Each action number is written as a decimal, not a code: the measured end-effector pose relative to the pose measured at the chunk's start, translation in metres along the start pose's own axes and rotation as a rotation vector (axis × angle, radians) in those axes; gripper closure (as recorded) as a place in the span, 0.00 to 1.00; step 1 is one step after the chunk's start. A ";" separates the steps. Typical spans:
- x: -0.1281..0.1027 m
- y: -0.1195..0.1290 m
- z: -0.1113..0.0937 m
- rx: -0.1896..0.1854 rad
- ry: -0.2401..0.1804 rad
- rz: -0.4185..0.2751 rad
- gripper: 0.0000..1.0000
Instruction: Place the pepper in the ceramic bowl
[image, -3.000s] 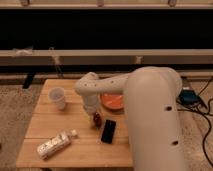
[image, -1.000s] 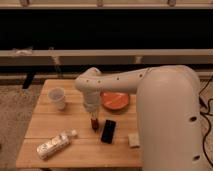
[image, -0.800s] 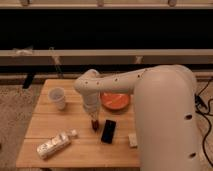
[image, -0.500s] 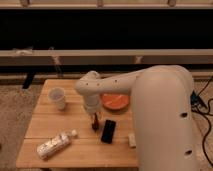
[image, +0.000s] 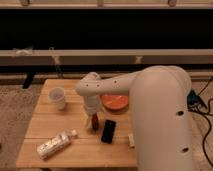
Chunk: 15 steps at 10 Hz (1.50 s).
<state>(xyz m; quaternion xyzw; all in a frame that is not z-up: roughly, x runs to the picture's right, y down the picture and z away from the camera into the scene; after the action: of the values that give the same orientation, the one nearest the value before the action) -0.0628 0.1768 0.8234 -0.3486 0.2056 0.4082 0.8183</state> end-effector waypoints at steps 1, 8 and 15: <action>-0.002 0.001 0.004 0.006 0.001 -0.006 0.20; -0.010 0.001 0.024 0.028 0.025 -0.015 0.42; 0.000 -0.011 0.021 0.013 0.047 -0.030 0.90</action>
<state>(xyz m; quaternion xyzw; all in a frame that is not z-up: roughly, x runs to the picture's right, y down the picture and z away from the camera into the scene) -0.0531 0.1873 0.8416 -0.3557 0.2223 0.3860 0.8217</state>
